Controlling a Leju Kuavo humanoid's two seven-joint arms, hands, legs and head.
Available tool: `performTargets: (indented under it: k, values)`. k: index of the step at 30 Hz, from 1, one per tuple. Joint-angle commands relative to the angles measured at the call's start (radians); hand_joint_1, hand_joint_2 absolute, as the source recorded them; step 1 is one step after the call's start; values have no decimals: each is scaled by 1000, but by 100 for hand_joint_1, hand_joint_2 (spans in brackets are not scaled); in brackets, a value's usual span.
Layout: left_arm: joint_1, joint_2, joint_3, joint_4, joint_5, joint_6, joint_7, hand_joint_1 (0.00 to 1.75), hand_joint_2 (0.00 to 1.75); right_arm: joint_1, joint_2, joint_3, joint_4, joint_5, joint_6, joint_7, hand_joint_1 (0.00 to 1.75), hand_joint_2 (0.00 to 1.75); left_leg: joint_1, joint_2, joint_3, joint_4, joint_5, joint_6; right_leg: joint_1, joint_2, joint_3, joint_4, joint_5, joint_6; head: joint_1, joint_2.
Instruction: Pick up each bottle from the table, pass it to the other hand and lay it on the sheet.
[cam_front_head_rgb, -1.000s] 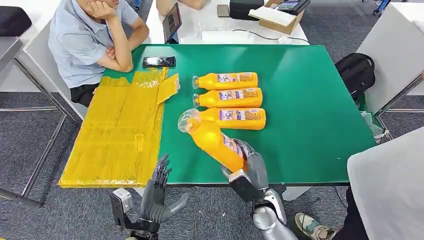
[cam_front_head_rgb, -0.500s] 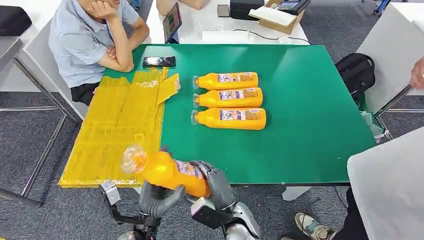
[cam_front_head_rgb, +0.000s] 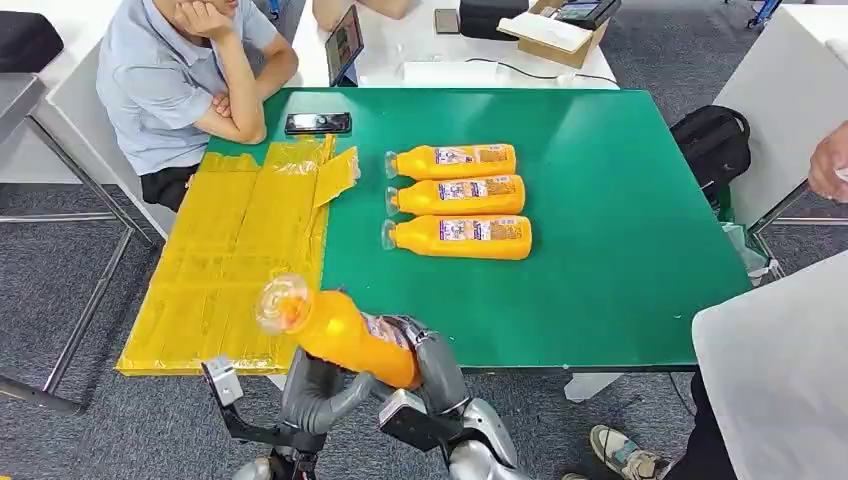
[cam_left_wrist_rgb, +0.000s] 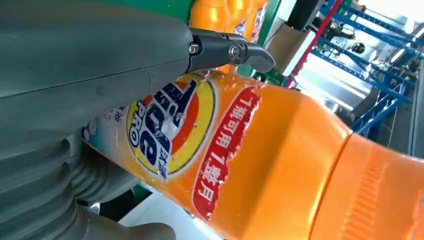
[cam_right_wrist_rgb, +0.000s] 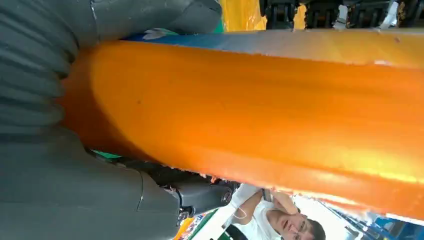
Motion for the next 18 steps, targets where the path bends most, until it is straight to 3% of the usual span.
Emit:
performTargets:
  k: [1,16,17,18]
  values:
    - [-105,-18,-50,139,4,-12,13,0,175,-57,-14,30,132,-17,11,-23,166,175,0,-1,3,-1,0,0,0,-2,4,-1,0,-1,0,0]
    - [-139,-35,-59,179,-15,102,7,3,175,-88,20,111,173,23,10,-27,168,175,1,0,3,0,-1,-1,1,-2,3,-1,-1,-2,0,0]
    - [-141,-36,-58,180,-12,102,8,52,175,-89,23,115,175,27,8,-25,168,175,0,0,2,0,-1,-1,0,-2,3,-1,-1,-1,0,0]
    - [-143,-36,-59,179,-3,97,10,169,175,-94,25,123,182,30,10,-23,162,175,0,0,2,-1,0,-1,0,-1,2,-1,0,-1,0,0]
